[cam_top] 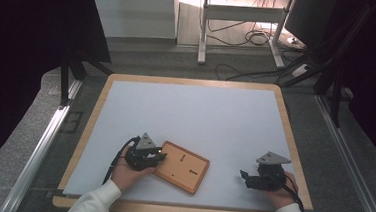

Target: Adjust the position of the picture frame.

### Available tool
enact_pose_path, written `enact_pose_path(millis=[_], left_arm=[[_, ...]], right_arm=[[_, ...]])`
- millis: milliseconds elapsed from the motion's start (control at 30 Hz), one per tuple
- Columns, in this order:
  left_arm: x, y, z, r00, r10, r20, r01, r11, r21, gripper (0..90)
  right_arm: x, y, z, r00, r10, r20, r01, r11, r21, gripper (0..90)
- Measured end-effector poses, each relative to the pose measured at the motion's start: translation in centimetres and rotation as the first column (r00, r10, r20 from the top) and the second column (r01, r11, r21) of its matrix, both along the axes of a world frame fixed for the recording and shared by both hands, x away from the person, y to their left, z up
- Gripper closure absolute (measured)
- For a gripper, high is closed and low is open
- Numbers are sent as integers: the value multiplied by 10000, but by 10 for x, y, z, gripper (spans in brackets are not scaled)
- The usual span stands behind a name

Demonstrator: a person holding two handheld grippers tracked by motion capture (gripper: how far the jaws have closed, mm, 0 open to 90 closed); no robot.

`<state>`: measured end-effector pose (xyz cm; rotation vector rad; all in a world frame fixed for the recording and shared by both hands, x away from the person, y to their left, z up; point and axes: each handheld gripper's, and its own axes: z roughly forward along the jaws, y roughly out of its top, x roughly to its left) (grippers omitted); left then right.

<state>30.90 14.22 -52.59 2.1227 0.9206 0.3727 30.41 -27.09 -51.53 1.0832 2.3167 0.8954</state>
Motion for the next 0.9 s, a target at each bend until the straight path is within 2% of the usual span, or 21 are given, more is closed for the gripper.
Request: enact_pose_path(millis=[67,133,400,567,667,900], left_arm=[[1,-3,1,9999,-107,79,106,9999,123,818],[1,-3,1,9999,-117,109,115,9998,166,836],[3,-1,2,9992,-386,91,385,9992,139,842],[6,-2,5,9986,-478,213,475,9988,108,842],[14,-5,10,9983,-468,338,461,9987,213,842],[28,-10,14,9983,-505,296,498,9985,240,841]], right_arm=[[0,0,0,10000,-45,-43,45,10000,-12,167],[0,0,0,10000,-60,-46,60,10000,-15,167],[0,0,0,10000,-45,-19,44,10000,-52,167],[0,0,0,10000,-59,-30,59,10000,-21,167],[0,0,0,10000,-42,9,43,10000,-17,167],[0,-1,0,10000,-63,-2,63,10000,-73,167]])
